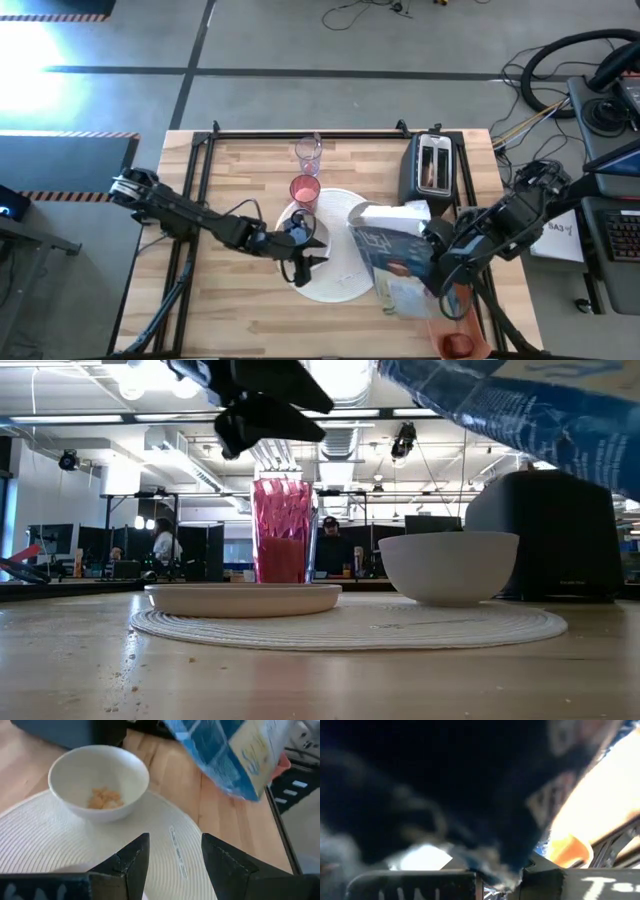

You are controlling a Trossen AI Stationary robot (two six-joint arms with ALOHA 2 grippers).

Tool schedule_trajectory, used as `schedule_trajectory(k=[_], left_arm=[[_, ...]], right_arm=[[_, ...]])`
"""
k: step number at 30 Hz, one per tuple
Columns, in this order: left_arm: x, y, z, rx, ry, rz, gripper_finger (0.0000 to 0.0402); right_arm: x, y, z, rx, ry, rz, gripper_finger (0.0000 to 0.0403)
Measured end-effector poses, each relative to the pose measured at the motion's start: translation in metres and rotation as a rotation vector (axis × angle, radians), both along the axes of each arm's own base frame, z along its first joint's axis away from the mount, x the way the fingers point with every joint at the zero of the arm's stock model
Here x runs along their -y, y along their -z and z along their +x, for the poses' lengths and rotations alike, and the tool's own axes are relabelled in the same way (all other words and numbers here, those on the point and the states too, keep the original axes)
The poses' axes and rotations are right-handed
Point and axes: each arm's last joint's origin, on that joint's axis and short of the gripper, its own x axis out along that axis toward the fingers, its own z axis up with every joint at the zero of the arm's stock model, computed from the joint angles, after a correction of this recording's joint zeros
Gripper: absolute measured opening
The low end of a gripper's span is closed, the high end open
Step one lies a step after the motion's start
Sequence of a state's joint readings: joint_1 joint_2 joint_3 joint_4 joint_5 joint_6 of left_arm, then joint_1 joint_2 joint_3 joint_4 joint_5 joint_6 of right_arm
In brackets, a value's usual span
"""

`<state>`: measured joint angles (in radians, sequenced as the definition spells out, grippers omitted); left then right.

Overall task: Arrange a breakfast setting
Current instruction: Pour the cereal from the cereal box into the white bowl

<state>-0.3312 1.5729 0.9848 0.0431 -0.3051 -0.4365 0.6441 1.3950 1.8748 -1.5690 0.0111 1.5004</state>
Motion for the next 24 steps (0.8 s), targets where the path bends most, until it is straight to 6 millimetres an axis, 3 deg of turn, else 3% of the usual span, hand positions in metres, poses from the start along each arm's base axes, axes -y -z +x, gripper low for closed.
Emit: schedule_trajectory(k=[5, 12, 17, 24], left_arm=[[0.0, 0.01, 0.017, 0.084, 0.009, 0.019, 0.0164], [-0.012, 0.041, 0.044, 0.153, -0.033, 0.027, 0.0161], [-0.019, 0.065, 0.063, 0.269, -0.057, 0.021, 0.0143], [-0.02, 0.09, 0.073, 0.334, -0.064, 0.01, 0.0108]], right_arm=[[0.002, 0.007, 0.01, -0.067, 0.06, 0.036, 0.0018], [0.006, 0.003, 0.016, -0.075, 0.135, 0.071, 0.0017], [0.01, -0.002, 0.017, -0.065, 0.184, 0.093, 0.0017], [0.017, -0.004, 0.021, -0.067, 0.24, 0.117, 0.0017]])
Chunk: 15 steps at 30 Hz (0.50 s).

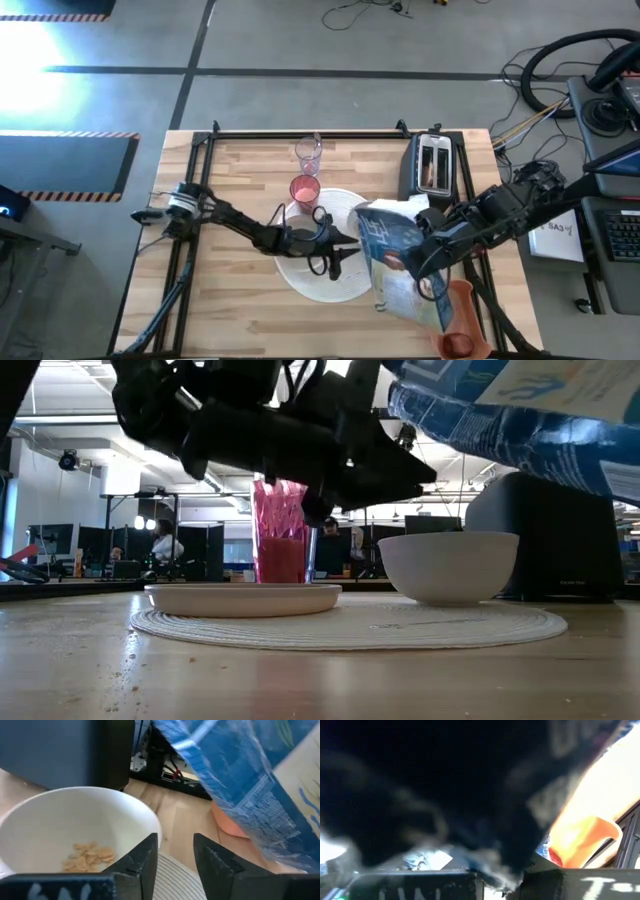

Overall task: Arrange a breakfast setting
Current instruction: Pour the cereal from the cereal box into the white bowl

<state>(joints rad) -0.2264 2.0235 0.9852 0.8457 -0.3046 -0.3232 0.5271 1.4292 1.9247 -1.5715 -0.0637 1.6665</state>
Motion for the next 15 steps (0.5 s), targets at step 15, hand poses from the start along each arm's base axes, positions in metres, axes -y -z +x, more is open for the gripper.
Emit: schedule_trajectory(k=[15], left_arm=[[0.011, -0.003, 0.027, 0.064, 0.151, 0.036, 0.0075]], right_arm=[[0.012, 0.0, 0.01, -0.054, 0.102, 0.106, 0.0017]])
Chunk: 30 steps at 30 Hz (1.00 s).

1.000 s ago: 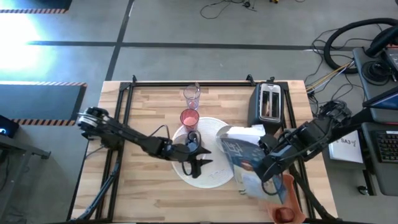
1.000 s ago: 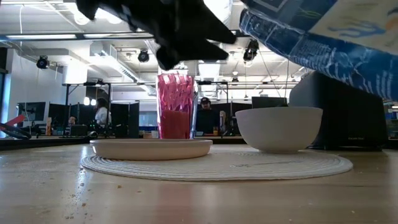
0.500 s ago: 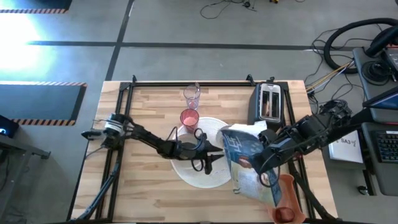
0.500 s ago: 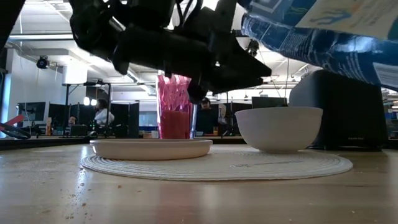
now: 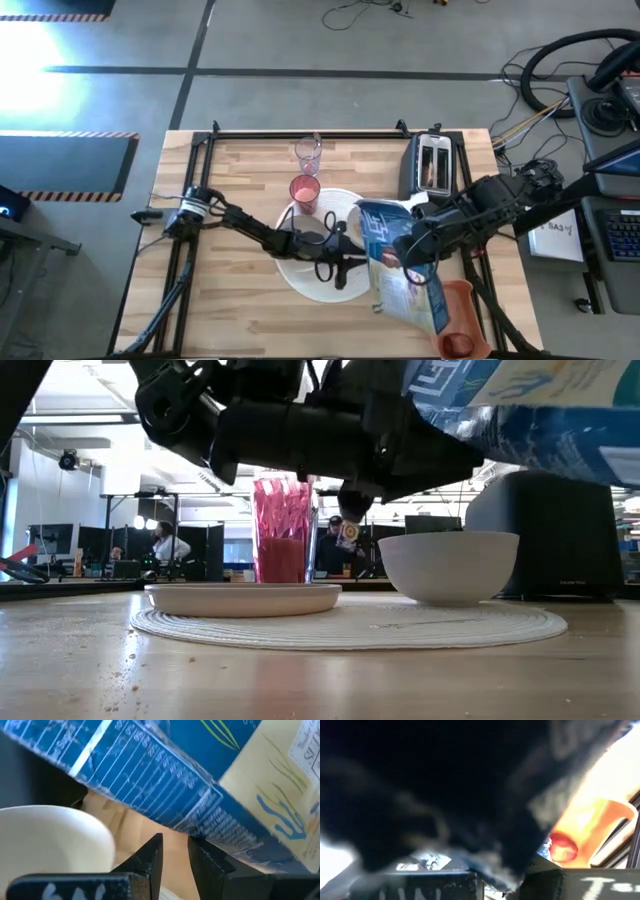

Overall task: Arrange a breakfast setting
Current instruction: Pour the cereal from the cereal box into the white bowl

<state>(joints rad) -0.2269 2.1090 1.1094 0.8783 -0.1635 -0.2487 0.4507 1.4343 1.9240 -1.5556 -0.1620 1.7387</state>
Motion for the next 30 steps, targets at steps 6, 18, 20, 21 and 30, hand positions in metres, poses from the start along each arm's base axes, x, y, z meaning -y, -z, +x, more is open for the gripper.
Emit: schedule_trajectory(k=[6, 18, 20, 21, 30], left_arm=[[0.01, -0.016, 0.011, 0.047, 0.115, -0.054, 0.0075], [0.046, -0.009, 0.047, 0.081, 0.15, 0.0, 0.0034], [0.048, -0.01, 0.051, 0.09, 0.193, -0.008, 0.0015], [0.049, -0.011, 0.052, 0.091, 0.21, -0.01, 0.0008], [0.042, -0.015, 0.054, 0.084, 0.253, -0.013, 0.0001]], right_arm=[[-0.001, -0.004, -0.003, -0.011, -0.017, 0.082, 0.0016], [-0.003, -0.002, -0.006, -0.116, -0.053, 0.194, 0.0016], [-0.003, -0.003, -0.006, -0.137, -0.047, 0.226, 0.0016], [-0.002, -0.003, -0.005, -0.142, -0.042, 0.236, 0.0016], [0.017, -0.004, 0.004, -0.17, 0.027, 0.331, 0.0016]])
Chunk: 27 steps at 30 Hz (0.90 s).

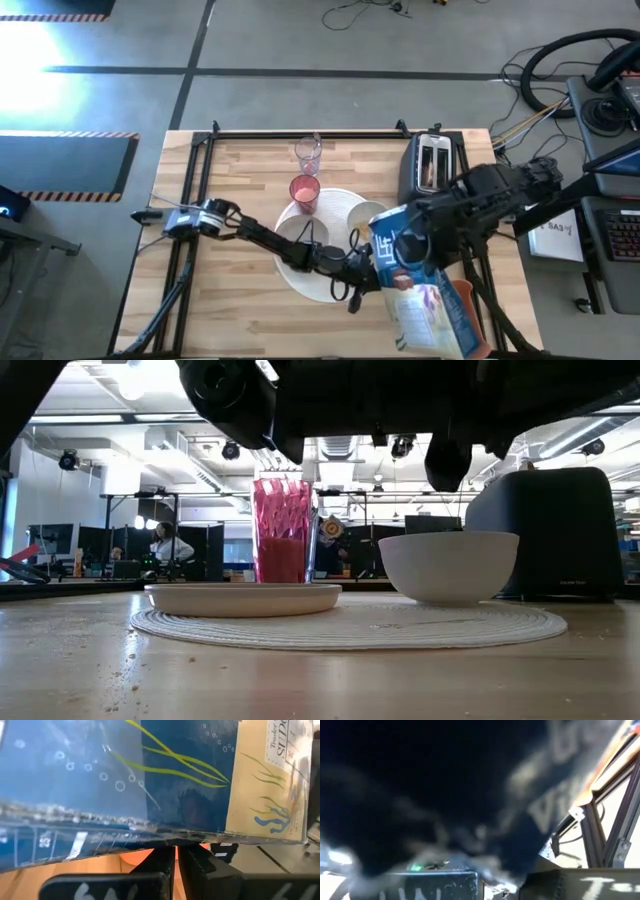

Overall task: Arrange a breakfast setting
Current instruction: Pour the cereal from the cereal box into the white bowl

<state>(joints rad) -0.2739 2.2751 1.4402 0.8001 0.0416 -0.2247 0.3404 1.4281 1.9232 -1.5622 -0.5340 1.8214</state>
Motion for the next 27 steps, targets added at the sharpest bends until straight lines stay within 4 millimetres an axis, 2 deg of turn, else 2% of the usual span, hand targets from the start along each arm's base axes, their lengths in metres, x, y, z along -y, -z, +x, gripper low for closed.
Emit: schedule_trajectory(k=[12, 21, 27], left_arm=[[-0.024, -0.001, 0.005, -0.055, 0.099, -0.155, 0.0], [-0.022, -0.007, 0.005, -0.038, 0.177, -0.227, 0.0], [-0.02, -0.007, 0.005, -0.049, 0.18, -0.247, 0.0]], right_arm=[[0.043, -0.002, 0.013, 0.008, 0.091, 0.118, 0.0016], [0.054, -0.001, 0.017, 0.007, 0.097, 0.163, 0.0016], [0.054, 0.002, 0.021, 0.004, 0.09, 0.159, 0.0016]])
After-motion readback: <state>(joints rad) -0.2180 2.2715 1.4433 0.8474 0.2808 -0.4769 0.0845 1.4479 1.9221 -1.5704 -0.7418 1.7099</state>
